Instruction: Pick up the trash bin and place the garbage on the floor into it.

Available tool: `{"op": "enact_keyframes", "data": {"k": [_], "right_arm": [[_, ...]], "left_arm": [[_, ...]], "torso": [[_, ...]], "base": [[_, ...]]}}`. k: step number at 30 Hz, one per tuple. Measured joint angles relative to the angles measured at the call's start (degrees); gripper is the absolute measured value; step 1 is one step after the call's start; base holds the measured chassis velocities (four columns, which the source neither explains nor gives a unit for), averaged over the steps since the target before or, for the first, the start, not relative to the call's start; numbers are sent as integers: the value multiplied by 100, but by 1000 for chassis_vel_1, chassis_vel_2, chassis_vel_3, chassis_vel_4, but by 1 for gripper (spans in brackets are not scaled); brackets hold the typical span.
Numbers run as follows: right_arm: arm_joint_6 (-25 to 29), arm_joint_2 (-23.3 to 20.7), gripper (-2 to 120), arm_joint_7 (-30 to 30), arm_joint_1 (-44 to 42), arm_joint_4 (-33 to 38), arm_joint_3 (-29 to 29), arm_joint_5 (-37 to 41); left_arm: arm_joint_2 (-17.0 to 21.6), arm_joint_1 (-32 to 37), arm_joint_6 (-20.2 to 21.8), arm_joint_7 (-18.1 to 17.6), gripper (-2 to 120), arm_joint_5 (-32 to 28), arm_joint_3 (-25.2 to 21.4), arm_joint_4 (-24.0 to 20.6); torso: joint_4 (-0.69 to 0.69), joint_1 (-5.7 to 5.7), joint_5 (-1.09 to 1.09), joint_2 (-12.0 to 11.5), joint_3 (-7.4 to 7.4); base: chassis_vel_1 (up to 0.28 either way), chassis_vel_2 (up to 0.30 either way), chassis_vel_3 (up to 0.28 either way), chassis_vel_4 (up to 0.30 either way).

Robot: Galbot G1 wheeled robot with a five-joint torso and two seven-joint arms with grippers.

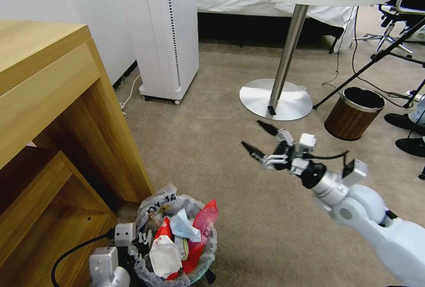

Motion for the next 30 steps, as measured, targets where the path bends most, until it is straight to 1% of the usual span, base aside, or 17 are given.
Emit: {"op": "enact_keyframes", "data": {"k": [1, 2, 3, 5, 7, 8, 10, 11, 12, 14, 15, 17, 18, 20, 24, 26, 30], "right_arm": [[0, 0, 100, 0, 0, 0, 0, 0], [1, 58, 100, 15, -244, 45, 193, -76], [0, 104, 100, 25, -413, 81, 330, -129], [0, 138, 100, 43, -550, 107, 449, -158], [0, 246, 100, 62, -1024, 188, 977, -225], [0, 246, 100, 62, -1024, 188, 977, -225], [-2, 303, 100, 54, -1384, 244, 1459, -268], [2, 343, 100, 39, -1542, 267, 1663, -284], [2, 343, 100, 39, -1542, 267, 1663, -284], [18, 479, 100, -30, -1902, 310, 2095, -353], [18, 479, 100, -30, -1902, 310, 2095, -353], [48, 607, 100, -86, -2185, 365, 2362, -424], [48, 607, 100, -86, -2185, 365, 2362, -424], [105, 798, 100, -174, -2564, 448, 2693, -543], [140, 927, 100, -254, -2782, 501, 2852, -616], [188, 1065, 100, -371, -2983, 548, 2980, -681], [260, 1152, 100, -491, -3113, 545, 3103, -713]], "left_arm": [[0, 0, 0, 0, 0, 0, 0, 0], [175, -123, -31, -121, 0, -252, 21, 0], [330, -195, -57, -144, 0, -404, 50, 4], [414, -236, -71, -112, 0, -461, 71, 17], [816, -481, -204, -73, 0, -650, 251, 139], [816, -481, -204, -73, 0, -650, 251, 139], [1078, -735, -261, -51, 0, -793, 459, 252], [1146, -866, -283, -22, 0, -832, 552, 308], [1146, -866, -283, -22, 0, -832, 552, 308], [1318, -1190, -341, -53, 0, -1017, 831, 402], [1318, -1190, -341, -53, 0, -1017, 831, 402], [1398, -1363, -350, -80, 0, -1083, 1064, 475], [1398, -1363, -350, -80, 0, -1083, 1064, 475], [1449, -1642, -358, -161, 0, -1124, 1461, 601], [1453, -1813, -372, -206, 0, -1144, 1671, 678], [1437, -1960, -404, -242, 0, -1093, 1860, 778], [1423, -2113, -431, -226, 0, -1083, 1977, 855]], "torso": [[0, 0, 0, 0, 0], [0, 0, 0, 0, 0], [-1, 0, 0, 0, 0], [-1, 0, 0, 0, 0], [-1, 0, -2, 0, 0], [-1, 0, -2, 0, 0], [-1, 0, 0, 0, 0], [1, 0, -3, 0, 0], [1, 0, -3, 0, 0], [-1, 0, 0, 0, 0], [-1, 0, 0, 0, 0], [-2, 0, 0, 0, 0], [-2, 0, 0, 0, 0], [0, 0, -2, 0, 0], [-1, 0, -1, 0, 0], [0, 0, 5, 0, -2], [1, 0, 3, 1, -2]], "base": [[0, 0, 0, 0], [0, 0, 0, 0], [0, 0, 0, 0], [0, 0, 0, 0], [0, 0, 0, 0], [0, 0, 0, 0], [0, 0, 0, 0], [0, 0, 0, 0], [0, 0, 0, 0], [0, 0, 0, 0], [0, 0, 0, 0], [0, 0, 0, 0], [0, 0, 0, 0], [0, 0, 0, 0], [0, 0, 0, 0], [0, 0, 0, 0], [0, 0, 0, 0]]}}
